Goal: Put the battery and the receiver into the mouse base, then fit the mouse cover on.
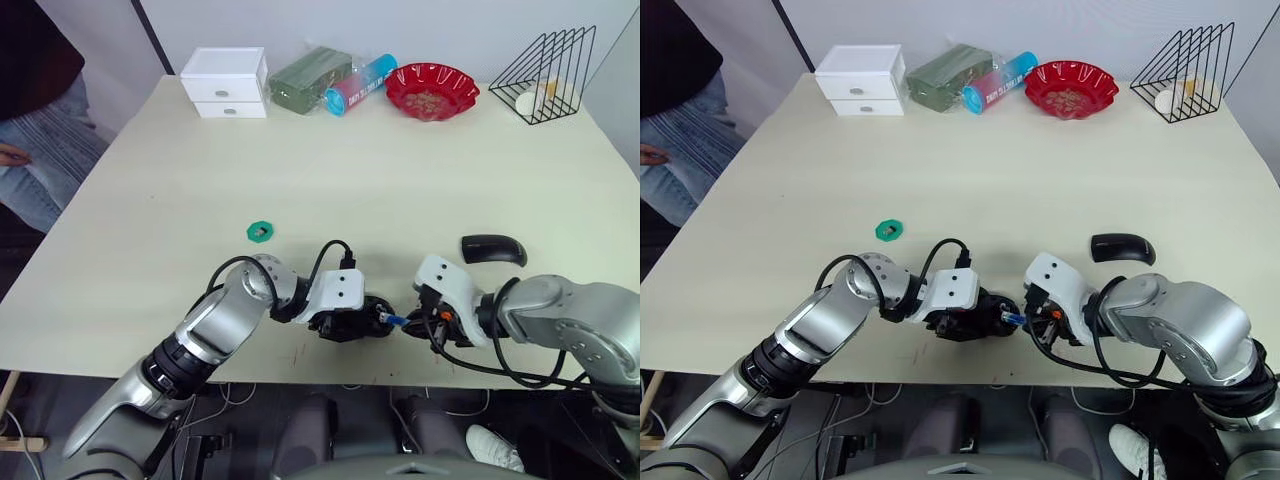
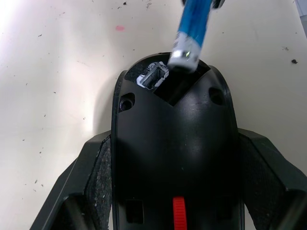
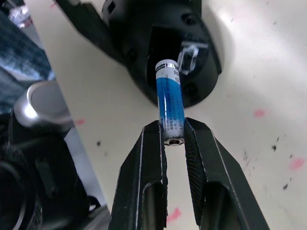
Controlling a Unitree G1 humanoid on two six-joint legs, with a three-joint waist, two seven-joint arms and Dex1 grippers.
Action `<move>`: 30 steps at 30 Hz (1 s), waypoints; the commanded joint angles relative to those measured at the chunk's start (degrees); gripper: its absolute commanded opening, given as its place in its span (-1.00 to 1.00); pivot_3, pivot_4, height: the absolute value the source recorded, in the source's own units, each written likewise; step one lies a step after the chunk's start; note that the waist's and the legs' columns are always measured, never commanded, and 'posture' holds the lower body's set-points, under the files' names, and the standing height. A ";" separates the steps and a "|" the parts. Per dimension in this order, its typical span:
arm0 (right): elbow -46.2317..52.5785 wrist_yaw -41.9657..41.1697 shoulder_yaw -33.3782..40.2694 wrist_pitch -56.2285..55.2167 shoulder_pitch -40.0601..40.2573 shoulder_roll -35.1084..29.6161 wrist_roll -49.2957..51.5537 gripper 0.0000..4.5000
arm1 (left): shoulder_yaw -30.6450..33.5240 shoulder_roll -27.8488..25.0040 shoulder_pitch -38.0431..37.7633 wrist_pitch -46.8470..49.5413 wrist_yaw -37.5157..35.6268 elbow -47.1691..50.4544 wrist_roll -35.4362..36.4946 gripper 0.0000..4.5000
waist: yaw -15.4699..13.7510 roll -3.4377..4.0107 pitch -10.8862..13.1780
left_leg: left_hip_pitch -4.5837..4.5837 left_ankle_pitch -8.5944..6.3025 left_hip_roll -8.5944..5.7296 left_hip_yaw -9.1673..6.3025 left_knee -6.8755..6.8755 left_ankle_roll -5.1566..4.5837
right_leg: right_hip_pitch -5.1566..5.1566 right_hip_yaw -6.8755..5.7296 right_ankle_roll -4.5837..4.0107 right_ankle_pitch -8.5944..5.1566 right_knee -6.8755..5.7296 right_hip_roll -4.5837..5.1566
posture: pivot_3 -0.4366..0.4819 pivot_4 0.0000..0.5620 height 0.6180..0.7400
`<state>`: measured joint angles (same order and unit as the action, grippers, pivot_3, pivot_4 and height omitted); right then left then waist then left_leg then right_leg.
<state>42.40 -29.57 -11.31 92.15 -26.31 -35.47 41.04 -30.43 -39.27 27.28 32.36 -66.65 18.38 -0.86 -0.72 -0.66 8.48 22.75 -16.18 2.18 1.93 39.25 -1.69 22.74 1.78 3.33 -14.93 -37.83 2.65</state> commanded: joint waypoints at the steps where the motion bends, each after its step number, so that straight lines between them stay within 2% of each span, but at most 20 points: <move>1: -0.17 3.26 -0.38 0.35 -0.69 0.36 1.79 -0.99 | -2.90 -0.23 -0.77 2.13 0.26 -1.20 -1.97 0.30 | 0.00 0.00 0.00 | 0.00 0.00 0.00 0.00 0.00 0.00 | 0.00 0.00 0.00 0.00 0.00 0.00 | -0.05 -0.47 1.00; 14: -4.93 17.75 -1.57 0.35 0.17 5.62 8.44 -0.99 | -3.06 0.62 0.33 3.52 0.39 -1.43 -1.85 0.30 | 0.17 -0.15 -0.21 | -0.02 0.00 0.00 -0.05 -0.01 0.00 | -0.02 -0.04 -0.01 0.00 0.00 0.00 | -0.05 -0.47 1.00; 30: -10.00 35.65 -2.62 0.35 -0.79 8.48 22.69 -0.99 | -2.96 1.03 0.14 4.69 0.48 -0.63 -1.90 0.30 | 1.53 -0.21 -0.95 | -0.12 0.00 0.03 -0.18 -0.10 0.00 | -0.09 -0.13 -0.07 -0.03 -0.01 0.00 | -0.05 -0.47 1.00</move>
<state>34.38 3.03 -12.51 92.15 -27.18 -27.85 63.42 -30.82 -39.15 28.09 36.75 -67.19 18.51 -1.60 0.82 -0.87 7.53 22.62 -16.18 2.21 1.74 39.15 -1.69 22.65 1.65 3.22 -14.99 -37.85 2.65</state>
